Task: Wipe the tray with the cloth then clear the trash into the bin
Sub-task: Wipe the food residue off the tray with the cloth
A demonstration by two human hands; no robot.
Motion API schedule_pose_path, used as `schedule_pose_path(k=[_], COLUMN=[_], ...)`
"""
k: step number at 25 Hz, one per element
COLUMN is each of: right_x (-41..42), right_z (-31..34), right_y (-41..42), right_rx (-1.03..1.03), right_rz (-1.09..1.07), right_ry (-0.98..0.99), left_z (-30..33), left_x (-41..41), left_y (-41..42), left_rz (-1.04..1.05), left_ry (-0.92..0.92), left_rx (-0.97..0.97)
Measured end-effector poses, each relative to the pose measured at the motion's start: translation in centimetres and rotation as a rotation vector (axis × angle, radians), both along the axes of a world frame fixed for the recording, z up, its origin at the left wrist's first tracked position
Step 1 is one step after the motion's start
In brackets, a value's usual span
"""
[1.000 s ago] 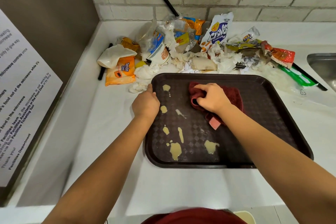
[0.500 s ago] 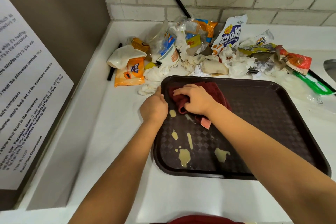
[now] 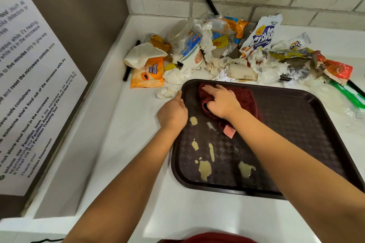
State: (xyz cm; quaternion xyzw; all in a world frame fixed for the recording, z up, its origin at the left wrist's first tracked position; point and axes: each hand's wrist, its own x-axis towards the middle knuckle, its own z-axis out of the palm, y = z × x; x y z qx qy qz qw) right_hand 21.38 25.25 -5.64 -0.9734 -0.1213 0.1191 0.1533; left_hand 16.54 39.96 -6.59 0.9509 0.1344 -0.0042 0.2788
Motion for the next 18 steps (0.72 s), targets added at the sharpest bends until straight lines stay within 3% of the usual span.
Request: schedule_pose_path(k=[4, 8, 12, 14, 18], right_x=[-0.1, -1.5, -1.8, -1.3, -0.4], right_z=[0.8, 0.8, 0.4, 0.2, 0.9], right_y=[2.1, 0.4, -3.7, -4.4, -2.3], right_rx=[-0.005, 0.186, 0.285, 0.201, -0.041], right_rz=[0.135, 0.292, 0.101, 0.009, 0.028], right_ry=[0.028, 0.077, -0.018, -0.085, 0.019], left_z=[0.2, 0.2, 0.3, 0.3, 0.3], left_x=[0.0, 0.0, -0.1, -0.2, -0.1], left_y=[0.0, 0.1, 0.0, 0.0, -0.1], left_rz=[-0.013, 0.005, 0.012, 0.011, -0.003], left_ry=[0.004, 0.000, 0.007, 0.003, 0.015], left_rx=[-0.003, -0.003, -0.013, -0.019, 0.003])
